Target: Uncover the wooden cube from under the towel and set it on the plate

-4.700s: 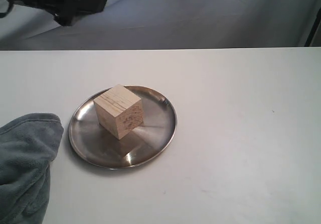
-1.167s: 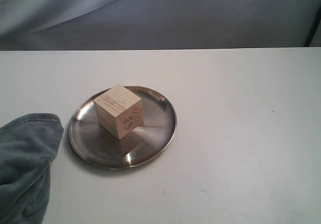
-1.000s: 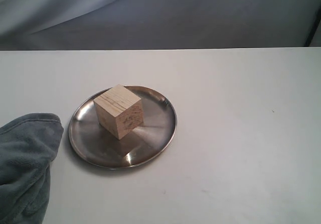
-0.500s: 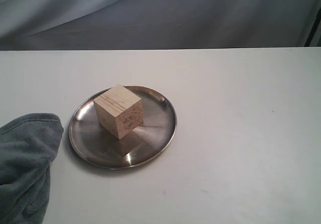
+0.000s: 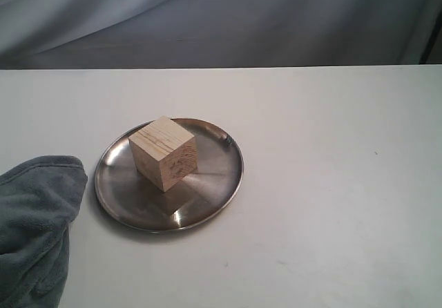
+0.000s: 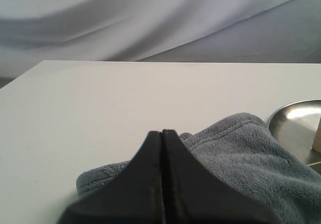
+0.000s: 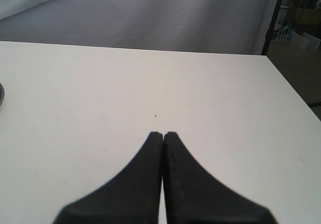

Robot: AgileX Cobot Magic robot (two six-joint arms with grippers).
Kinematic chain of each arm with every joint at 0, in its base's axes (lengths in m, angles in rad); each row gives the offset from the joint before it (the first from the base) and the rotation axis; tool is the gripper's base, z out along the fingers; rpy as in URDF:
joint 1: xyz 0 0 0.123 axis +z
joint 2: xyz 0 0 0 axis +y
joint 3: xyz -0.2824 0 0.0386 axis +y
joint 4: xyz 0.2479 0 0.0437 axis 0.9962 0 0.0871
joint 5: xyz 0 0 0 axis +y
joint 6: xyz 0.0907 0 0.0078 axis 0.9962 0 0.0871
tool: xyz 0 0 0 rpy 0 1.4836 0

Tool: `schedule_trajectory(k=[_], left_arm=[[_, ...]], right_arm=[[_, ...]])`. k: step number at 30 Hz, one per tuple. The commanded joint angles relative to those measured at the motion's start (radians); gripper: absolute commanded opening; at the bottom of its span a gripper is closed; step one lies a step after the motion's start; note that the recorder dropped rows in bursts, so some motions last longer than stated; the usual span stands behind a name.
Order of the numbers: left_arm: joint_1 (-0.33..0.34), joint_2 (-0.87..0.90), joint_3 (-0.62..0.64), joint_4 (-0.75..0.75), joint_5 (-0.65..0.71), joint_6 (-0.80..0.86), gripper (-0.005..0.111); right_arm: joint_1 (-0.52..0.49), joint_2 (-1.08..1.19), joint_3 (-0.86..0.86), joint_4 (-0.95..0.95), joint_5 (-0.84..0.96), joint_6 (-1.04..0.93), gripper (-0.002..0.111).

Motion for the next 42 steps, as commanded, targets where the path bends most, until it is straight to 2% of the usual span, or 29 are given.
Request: schedule_trajectory(k=[1, 21, 29, 42], left_arm=[[0.003, -0.002, 0.004, -0.082, -0.007, 0.094, 0.000], [0.003, -0.002, 0.004, -0.087, -0.004, 0.090, 0.000], [-0.085, -0.002, 0.004, -0.087, -0.002, 0.088, 0.000], [-0.085, -0.002, 0.004, -0.087, 0.001, 0.071, 0.000]], right_arm=[[0.000, -0.006, 0.004, 0.004, -0.014, -0.008, 0.000], [0.000, -0.006, 0.004, 0.004, -0.014, -0.008, 0.000], [0.000, -0.006, 0.004, 0.004, -0.014, -0.008, 0.000], [0.000, -0.006, 0.004, 0.004, -0.014, -0.008, 0.000]])
